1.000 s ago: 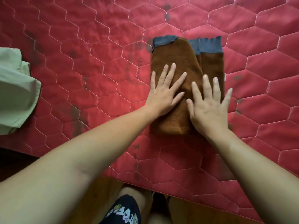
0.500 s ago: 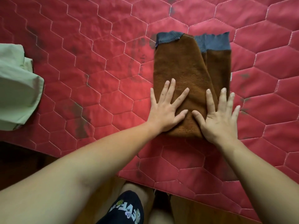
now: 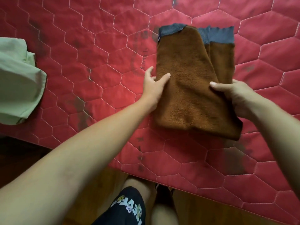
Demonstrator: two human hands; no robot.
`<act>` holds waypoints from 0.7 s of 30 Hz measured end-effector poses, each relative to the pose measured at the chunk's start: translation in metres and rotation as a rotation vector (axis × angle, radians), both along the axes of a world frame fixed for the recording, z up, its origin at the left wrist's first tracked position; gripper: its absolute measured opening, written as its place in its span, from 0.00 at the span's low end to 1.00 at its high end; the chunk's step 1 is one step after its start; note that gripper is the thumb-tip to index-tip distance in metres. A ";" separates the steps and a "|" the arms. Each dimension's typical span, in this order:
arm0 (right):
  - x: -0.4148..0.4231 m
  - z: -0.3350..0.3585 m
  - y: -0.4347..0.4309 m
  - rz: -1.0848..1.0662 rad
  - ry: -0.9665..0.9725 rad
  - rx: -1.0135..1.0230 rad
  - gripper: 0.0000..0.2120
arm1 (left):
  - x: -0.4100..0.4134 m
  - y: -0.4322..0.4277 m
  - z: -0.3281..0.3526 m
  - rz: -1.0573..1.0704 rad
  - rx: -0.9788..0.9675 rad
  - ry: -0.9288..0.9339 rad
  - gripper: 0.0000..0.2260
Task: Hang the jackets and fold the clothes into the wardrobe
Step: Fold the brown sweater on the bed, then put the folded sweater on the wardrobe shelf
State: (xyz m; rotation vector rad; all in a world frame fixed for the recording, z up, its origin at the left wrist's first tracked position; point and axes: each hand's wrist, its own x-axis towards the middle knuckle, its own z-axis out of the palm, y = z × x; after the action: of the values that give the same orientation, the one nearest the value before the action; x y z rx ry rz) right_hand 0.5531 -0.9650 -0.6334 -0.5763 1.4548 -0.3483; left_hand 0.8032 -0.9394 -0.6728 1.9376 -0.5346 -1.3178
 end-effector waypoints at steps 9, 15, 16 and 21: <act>-0.002 0.041 0.025 0.054 -0.189 0.141 0.10 | 0.043 0.001 0.054 -0.237 0.152 0.534 0.22; 0.004 0.112 0.037 -0.009 -0.227 0.075 0.16 | 0.056 0.007 0.139 -0.329 0.127 0.561 0.23; 0.007 0.128 0.039 -0.019 -0.238 0.059 0.18 | 0.058 0.010 0.156 -0.334 0.127 0.557 0.23; 0.022 0.223 0.053 0.012 -0.319 -0.027 0.16 | 0.069 0.035 0.255 -0.276 0.057 0.518 0.20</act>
State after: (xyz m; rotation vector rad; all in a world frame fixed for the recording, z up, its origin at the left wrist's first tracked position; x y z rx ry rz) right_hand 0.5754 -0.9123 -0.4105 -0.5242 1.1414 -0.4303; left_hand 0.8723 -0.9044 -0.4181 1.5100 -0.5134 -1.9469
